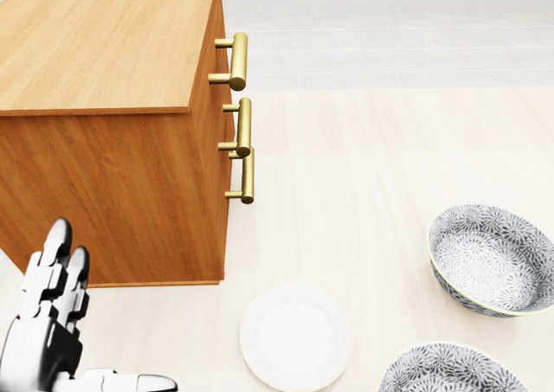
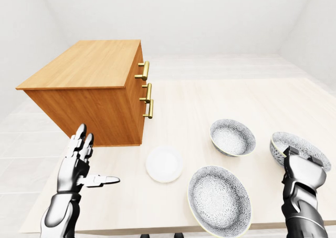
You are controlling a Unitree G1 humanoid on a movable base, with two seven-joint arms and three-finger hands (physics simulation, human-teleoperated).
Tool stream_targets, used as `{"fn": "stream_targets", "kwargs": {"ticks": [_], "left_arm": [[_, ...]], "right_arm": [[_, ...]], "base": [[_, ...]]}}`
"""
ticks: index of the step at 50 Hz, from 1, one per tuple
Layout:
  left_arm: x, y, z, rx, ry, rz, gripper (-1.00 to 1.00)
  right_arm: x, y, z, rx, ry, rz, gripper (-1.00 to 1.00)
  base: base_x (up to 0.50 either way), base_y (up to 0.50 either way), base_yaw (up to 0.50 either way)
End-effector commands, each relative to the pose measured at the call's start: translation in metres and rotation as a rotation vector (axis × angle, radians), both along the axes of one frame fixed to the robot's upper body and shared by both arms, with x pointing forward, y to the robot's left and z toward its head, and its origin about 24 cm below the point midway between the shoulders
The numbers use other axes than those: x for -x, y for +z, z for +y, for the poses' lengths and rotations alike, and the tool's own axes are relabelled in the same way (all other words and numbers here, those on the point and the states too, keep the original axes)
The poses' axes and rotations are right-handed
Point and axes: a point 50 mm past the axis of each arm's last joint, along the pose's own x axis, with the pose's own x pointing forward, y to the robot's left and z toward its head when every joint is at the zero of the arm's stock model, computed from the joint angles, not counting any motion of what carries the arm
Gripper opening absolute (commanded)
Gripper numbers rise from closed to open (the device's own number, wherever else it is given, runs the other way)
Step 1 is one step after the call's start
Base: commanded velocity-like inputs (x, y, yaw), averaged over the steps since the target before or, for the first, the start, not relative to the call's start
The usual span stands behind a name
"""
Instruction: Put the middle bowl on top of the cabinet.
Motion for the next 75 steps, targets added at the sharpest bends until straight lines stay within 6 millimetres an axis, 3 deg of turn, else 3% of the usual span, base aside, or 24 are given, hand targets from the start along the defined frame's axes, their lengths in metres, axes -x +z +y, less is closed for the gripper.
{"fn": "stream_targets", "kwargs": {"ticks": [1, 30, 52, 68, 75], "left_arm": [[0.0, -0.002, 0.003, 0.006, 0.003, 0.007, 1.0], [0.002, 0.004, 0.002, 0.001, 0.002, -0.016, 1.0], [0.003, -0.001, 0.006, 0.004, 0.01, 0.005, 1.0], [0.002, -0.005, 0.008, 0.011, 0.01, 0.022, 1.0], [0.001, -0.01, 0.008, 0.012, 0.012, 0.043, 1.0]], "right_arm": [[-0.004, 0.013, 0.0, 0.012, 0.015, -0.056, -1.0], [-0.003, 0.059, 0.0, 0.049, 0.052, -0.122, -1.0], [-0.055, 0.145, 0.025, 0.107, 0.201, -0.214, -1.0], [-0.084, 0.177, 0.045, 0.149, 0.274, -0.217, -1.0], [-0.1, 0.2, 0.068, 0.141, 0.35, -0.203, -1.0]], "base": [[0.0, 0.0, 0.0], [0.0, 0.0, 0.0], [0.0, 0.0, 0.0], [0.0, 0.0, 0.0], [0.0, 0.0, 0.0]]}}
